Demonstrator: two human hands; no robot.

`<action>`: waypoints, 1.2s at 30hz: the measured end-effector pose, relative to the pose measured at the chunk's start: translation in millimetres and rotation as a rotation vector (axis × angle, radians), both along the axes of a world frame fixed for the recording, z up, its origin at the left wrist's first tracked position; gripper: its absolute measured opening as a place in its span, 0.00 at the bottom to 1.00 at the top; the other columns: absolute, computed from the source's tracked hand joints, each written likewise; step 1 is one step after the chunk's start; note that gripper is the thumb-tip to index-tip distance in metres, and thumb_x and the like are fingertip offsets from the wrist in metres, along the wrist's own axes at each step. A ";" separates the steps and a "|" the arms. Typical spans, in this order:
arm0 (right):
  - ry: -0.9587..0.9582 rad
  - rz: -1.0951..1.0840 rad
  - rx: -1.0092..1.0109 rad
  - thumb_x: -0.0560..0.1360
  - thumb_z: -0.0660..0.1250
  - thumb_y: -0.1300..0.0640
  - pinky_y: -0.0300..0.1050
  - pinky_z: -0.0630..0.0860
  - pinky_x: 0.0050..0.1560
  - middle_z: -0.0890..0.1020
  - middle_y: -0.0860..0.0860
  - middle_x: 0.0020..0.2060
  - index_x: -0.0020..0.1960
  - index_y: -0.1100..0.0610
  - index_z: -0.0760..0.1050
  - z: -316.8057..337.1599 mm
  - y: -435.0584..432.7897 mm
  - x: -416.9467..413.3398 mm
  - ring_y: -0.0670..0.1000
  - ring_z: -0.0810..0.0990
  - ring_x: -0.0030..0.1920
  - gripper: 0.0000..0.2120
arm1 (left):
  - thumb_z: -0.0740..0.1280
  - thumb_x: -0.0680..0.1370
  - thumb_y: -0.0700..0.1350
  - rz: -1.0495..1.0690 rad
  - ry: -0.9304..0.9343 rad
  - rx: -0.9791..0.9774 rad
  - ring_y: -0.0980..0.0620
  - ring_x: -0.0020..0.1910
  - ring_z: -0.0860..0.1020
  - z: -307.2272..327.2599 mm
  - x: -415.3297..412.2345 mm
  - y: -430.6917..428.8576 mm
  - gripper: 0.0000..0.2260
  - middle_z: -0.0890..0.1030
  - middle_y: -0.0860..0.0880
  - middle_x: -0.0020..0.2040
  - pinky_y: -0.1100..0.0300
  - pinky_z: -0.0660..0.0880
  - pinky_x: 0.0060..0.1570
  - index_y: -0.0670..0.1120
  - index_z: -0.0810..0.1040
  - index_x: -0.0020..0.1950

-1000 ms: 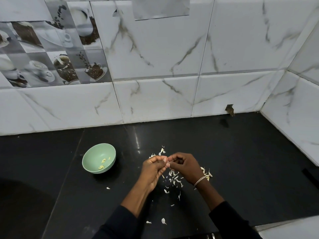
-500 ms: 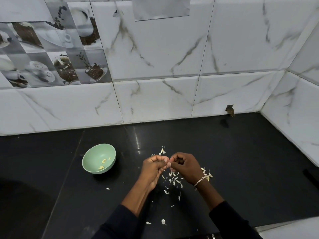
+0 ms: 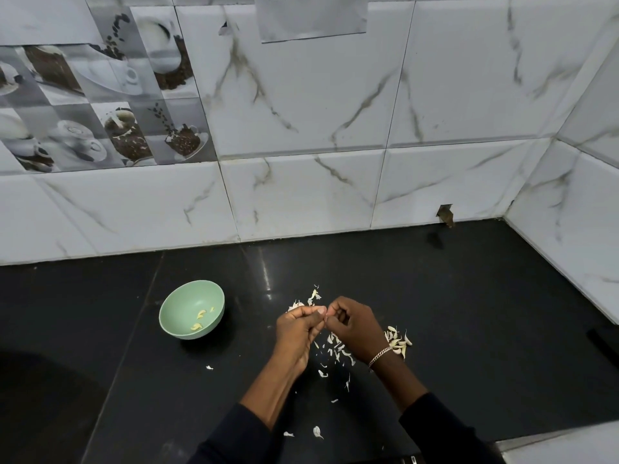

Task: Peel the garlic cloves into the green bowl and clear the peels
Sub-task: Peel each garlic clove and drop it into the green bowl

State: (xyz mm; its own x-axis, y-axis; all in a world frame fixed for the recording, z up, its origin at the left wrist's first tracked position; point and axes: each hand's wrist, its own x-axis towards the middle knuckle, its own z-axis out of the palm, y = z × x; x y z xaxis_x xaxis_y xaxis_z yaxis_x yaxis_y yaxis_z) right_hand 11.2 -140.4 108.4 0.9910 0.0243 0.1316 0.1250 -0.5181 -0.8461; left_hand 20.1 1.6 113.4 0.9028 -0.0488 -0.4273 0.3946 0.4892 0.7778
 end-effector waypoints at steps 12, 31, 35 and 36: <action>0.034 -0.022 -0.010 0.71 0.72 0.63 0.32 0.69 0.33 0.76 0.45 0.28 0.37 0.55 0.77 -6.9 -1.6 -4.4 0.41 0.72 0.29 0.06 | 0.68 0.77 0.29 0.036 0.055 -0.049 0.49 0.38 0.84 1.8 6.6 2.6 0.03 0.83 0.40 0.40 0.65 0.82 0.38 0.33 0.80 0.49; -0.099 -0.037 -0.090 0.72 0.76 0.56 0.40 0.77 0.40 0.82 0.47 0.36 0.41 0.53 0.84 -6.2 -3.2 4.3 0.46 0.80 0.37 0.02 | 0.73 0.73 0.28 0.011 -0.123 0.221 0.53 0.27 0.75 -8.5 8.8 1.3 0.06 0.79 0.42 0.31 0.55 0.75 0.42 0.32 0.79 0.47; -0.080 -0.041 -0.113 0.72 0.75 0.55 0.42 0.76 0.38 0.82 0.47 0.35 0.39 0.53 0.83 -6.0 -4.1 6.0 0.47 0.80 0.36 0.04 | 0.72 0.72 0.27 0.018 -0.145 0.270 0.53 0.27 0.78 -9.6 8.4 0.9 0.07 0.79 0.41 0.31 0.54 0.76 0.42 0.30 0.78 0.48; -0.072 -0.045 -0.126 0.72 0.75 0.54 0.42 0.76 0.37 0.81 0.47 0.34 0.38 0.53 0.82 -6.4 -3.9 6.5 0.47 0.79 0.35 0.05 | 0.72 0.72 0.27 0.016 -0.152 0.282 0.53 0.28 0.78 -10.1 7.9 0.9 0.06 0.79 0.41 0.32 0.55 0.76 0.41 0.30 0.78 0.48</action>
State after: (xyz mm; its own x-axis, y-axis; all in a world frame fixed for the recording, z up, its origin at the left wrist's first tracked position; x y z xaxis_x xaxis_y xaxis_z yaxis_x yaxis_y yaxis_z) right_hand 17.7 -144.2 101.9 0.9796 0.0011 0.2011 0.1576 -0.6258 -0.7639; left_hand 28.0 2.5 103.4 0.9571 0.0667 -0.2821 0.2575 0.2512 0.9331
